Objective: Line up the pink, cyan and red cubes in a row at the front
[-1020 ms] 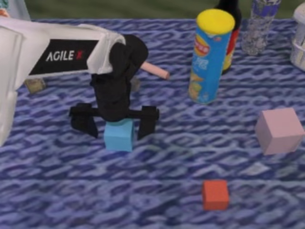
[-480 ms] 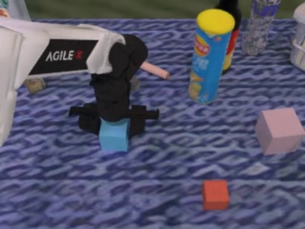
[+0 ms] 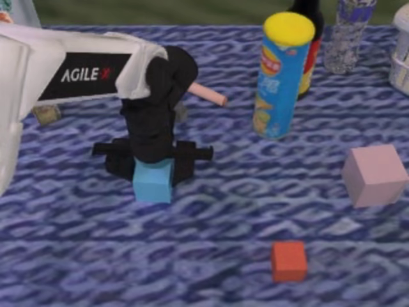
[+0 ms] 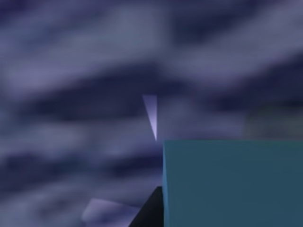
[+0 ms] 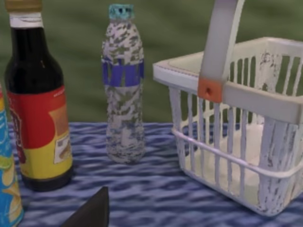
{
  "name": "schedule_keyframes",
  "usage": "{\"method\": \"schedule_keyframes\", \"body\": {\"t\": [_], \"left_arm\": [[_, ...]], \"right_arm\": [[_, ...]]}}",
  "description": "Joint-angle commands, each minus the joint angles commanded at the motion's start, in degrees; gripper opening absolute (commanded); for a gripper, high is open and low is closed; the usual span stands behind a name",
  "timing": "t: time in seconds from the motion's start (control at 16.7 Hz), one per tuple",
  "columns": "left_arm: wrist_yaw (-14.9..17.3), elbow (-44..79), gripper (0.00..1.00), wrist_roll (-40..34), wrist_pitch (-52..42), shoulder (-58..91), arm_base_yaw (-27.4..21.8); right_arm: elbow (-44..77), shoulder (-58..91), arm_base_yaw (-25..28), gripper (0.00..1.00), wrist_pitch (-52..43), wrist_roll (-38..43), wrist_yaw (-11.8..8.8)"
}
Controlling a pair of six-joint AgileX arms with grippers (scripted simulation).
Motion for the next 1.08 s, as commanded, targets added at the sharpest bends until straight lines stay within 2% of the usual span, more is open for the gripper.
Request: {"method": "schedule_keyframes", "body": {"t": [0.24, 0.66, 0.96, 1.08], "left_arm": [[-0.3, 1.1, 0.00, 0.3, -1.6, -1.5, -0.1], [-0.4, 9.0, 0.00, 0.2, -14.1, -5.8, 1.0], [-0.4, 9.1, 0.00, 0.1, -14.2, -5.8, 0.6], [-0.4, 9.0, 0.00, -1.9, -14.4, -6.2, -1.5]], "right_arm": [[0.0, 0.0, 0.0, 1.00, 0.0, 0.0, 0.0], [0.0, 0.0, 0.0, 1.00, 0.0, 0.0, 0.0], [0.0, 0.0, 0.0, 1.00, 0.0, 0.0, 0.0], [0.0, 0.0, 0.0, 1.00, 0.0, 0.0, 0.0]]}}
